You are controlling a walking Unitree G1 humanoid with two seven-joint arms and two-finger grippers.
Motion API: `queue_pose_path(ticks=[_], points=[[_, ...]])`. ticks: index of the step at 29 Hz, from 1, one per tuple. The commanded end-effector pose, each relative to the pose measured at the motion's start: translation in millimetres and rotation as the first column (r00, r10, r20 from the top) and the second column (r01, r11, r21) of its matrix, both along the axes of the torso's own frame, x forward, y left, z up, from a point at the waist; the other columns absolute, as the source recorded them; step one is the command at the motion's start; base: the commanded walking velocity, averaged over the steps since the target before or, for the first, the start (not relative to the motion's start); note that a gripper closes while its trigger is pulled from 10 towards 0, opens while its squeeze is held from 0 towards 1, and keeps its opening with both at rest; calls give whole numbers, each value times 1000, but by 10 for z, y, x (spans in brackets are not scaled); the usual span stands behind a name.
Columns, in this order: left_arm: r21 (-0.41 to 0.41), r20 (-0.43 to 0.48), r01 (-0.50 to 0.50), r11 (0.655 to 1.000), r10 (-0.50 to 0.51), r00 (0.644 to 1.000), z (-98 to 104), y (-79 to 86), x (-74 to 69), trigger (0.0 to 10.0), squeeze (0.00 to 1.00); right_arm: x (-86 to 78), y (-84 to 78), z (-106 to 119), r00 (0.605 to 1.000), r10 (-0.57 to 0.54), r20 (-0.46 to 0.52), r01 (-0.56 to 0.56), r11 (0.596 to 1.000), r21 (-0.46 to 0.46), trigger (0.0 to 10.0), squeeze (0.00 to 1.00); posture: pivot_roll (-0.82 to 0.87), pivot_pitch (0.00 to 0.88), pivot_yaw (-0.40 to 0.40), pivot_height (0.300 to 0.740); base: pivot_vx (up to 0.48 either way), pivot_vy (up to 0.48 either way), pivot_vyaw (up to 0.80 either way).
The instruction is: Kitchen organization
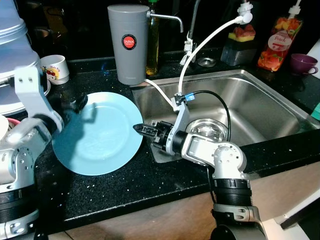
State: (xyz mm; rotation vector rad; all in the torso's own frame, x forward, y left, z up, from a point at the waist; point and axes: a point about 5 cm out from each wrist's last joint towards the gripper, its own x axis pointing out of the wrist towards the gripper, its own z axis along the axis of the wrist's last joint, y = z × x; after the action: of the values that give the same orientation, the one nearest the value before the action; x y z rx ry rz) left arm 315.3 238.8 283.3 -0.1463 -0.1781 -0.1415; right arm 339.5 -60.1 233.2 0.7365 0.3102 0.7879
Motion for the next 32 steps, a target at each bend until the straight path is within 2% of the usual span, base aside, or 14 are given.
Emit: queue_pose_path(ticks=[1,3,5,6,7,8,9,11,16,18,20,21,24,32], points=[[-17,66,-26,1000,27,997,60,9,-17,10000,0,74,-120,-42,998,-66,-20,65,997,-33,0,0,-8,39,26,740,0,0,0],[-34,94,-35,999,38,995,85,19,-21,10000,0,91,-152,-39,997,-80,-18,79,996,-39,0,0,-8,39,26,740,0,0,0],[-74,174,-3,997,16,985,180,-10,-54,10000,0,214,-364,-9,977,-211,-12,211,977,-42,0,0,-7,41,22,740,0,0,0],[-74,174,-3,997,16,985,180,-10,-54,10000,0,214,-364,-9,977,-211,-12,211,977,-42,0,0,-7,41,22,740,0,0,0],[-27,195,63,998,-57,979,191,-108,-86,10000,0,355,-684,61,923,-384,-7,384,923,-17,0,0,-5,43,20,740,0,0,0],[-27,195,63,998,-57,979,191,-108,-86,10000,0,355,-684,61,923,-384,-7,384,923,-17,0,0,-5,43,20,740,0,0,0],[56,164,90,994,-98,982,127,-184,-91,10000,0,414,-883,112,884,-468,-6,468,884,-7,0,0,-5,43,20,740,0,0,0],[141,112,109,984,-126,986,23,-252,-77,10000,0,431,-1009,179,870,-492,33,493,870,-19,0,0,-7,46,21,740,0,0,0],[225,62,150,963,-168,984,-97,-366,-61,10000,0,444,-1178,282,843,-530,97,535,844,-41,0,0,-9,49,19,740,0,0,0],[291,10,213,933,-225,974,-226,-540,-30,10000,0,450,-1342,411,797,-564,216,594,797,-110,0,0,-10,54,17,740,0,0,0],[307,-11,240,921,-248,969,-275,-615,-15,10000,0,449,-1384,461,780,-565,267,612,778,-142,0,0,-11,56,16,740,0,0,0],[317,-38,289,903,-292,956,-346,-748,15,10000,0,448,-1410,528,756,-546,361,637,741,-213,0,0,-11,56,16,740,0,0,0],[341,-73,381,860,-380,922,-433,-1011,80,10000,0,453,-1396,595,724,-472,504,667,665,-335,0,0,-15,61,19,740,0,0,0],[360,-99,507,783,-508,856,-469,-1410,226,10000,0,470,-1226,455,717,-342,607,674,561,-480,0,0,-28,70,33,740,0,0,0]])
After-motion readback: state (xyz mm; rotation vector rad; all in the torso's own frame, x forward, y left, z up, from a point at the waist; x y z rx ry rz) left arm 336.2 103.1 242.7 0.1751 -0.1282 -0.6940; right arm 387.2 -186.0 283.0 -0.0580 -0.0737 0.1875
